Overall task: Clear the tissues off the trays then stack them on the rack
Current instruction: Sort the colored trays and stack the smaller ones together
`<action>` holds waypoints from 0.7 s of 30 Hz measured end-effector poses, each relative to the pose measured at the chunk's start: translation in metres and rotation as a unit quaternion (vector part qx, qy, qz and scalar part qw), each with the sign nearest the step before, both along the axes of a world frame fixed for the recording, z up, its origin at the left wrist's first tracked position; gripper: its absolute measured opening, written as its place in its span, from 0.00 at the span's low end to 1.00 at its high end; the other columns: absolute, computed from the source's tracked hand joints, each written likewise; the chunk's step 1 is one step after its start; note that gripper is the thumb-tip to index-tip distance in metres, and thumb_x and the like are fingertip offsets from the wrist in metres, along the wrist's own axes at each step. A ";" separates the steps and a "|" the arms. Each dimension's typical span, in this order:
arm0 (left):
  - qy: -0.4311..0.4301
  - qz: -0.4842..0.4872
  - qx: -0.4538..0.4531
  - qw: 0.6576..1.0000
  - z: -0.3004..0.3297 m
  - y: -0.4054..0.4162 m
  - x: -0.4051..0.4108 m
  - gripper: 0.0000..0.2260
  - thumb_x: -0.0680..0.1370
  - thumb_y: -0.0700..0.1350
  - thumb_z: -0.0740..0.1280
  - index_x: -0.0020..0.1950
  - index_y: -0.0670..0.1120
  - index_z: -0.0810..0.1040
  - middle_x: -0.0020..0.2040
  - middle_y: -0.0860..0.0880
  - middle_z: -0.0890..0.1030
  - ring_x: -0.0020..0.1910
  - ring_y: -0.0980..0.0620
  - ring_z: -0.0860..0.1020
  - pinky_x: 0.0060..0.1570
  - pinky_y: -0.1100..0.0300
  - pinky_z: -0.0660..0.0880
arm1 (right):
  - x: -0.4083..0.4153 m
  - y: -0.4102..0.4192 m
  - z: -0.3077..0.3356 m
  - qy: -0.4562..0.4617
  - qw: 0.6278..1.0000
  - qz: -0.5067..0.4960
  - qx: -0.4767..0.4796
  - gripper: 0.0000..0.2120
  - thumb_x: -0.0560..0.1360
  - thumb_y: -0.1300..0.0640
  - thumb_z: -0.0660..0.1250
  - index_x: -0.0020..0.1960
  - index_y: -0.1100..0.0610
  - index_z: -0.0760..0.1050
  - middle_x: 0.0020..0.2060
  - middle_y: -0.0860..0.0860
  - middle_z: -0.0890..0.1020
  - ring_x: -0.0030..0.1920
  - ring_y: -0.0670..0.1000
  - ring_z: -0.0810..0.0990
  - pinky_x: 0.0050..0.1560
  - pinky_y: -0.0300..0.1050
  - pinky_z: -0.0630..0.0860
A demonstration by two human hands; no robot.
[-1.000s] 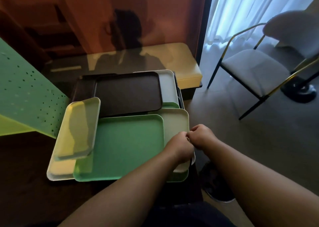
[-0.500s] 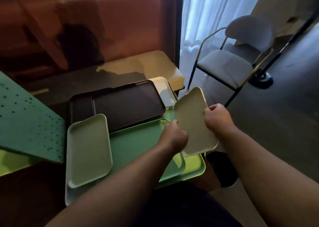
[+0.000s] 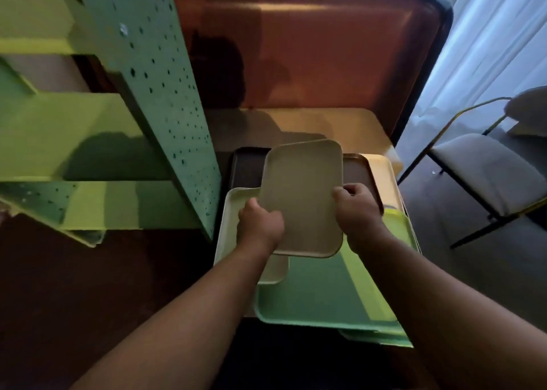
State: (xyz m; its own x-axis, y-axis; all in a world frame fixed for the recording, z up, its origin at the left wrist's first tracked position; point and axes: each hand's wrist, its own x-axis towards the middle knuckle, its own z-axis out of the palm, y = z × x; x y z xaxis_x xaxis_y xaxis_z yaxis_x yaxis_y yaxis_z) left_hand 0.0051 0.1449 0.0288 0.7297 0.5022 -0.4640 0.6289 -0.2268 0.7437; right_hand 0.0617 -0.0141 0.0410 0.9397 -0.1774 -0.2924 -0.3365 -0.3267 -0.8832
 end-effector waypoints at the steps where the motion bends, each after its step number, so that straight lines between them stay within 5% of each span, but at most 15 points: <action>1: 0.004 0.016 0.002 1.000 -0.008 0.013 -0.006 0.29 0.69 0.48 0.61 0.70 0.46 0.74 0.64 0.42 0.80 0.59 0.38 0.80 0.60 0.43 0.79 | -0.001 0.013 -0.010 0.024 1.000 0.011 0.004 0.09 0.81 0.54 0.65 0.57 0.58 0.78 0.48 0.54 0.83 0.52 0.58 0.83 0.56 0.60 0.82; 7: 0.045 0.064 0.017 0.997 -0.049 0.056 -0.038 0.28 0.67 0.49 0.61 0.66 0.45 0.76 0.61 0.42 0.80 0.57 0.38 0.80 0.59 0.43 0.80 | -0.015 0.050 -0.051 0.092 0.982 0.120 -0.115 0.11 0.81 0.51 0.67 0.57 0.56 0.79 0.51 0.53 0.84 0.50 0.55 0.82 0.51 0.53 0.81; 10: 0.052 0.065 0.028 0.996 -0.061 0.057 -0.045 0.27 0.67 0.49 0.61 0.65 0.44 0.77 0.62 0.41 0.79 0.58 0.37 0.80 0.60 0.43 0.79 | -0.021 0.056 -0.059 0.107 0.972 0.146 -0.149 0.11 0.78 0.53 0.67 0.60 0.53 0.79 0.53 0.53 0.84 0.52 0.56 0.83 0.56 0.58 0.82; 21: 0.100 0.038 0.071 0.992 -0.068 0.058 -0.053 0.25 0.75 0.44 0.64 0.73 0.41 0.72 0.70 0.39 0.72 0.66 0.36 0.73 0.67 0.43 0.74 | -0.033 0.064 -0.086 0.159 0.964 0.170 -0.126 0.24 0.79 0.60 0.64 0.75 0.55 0.72 0.63 0.58 0.83 0.59 0.59 0.82 0.59 0.51 0.79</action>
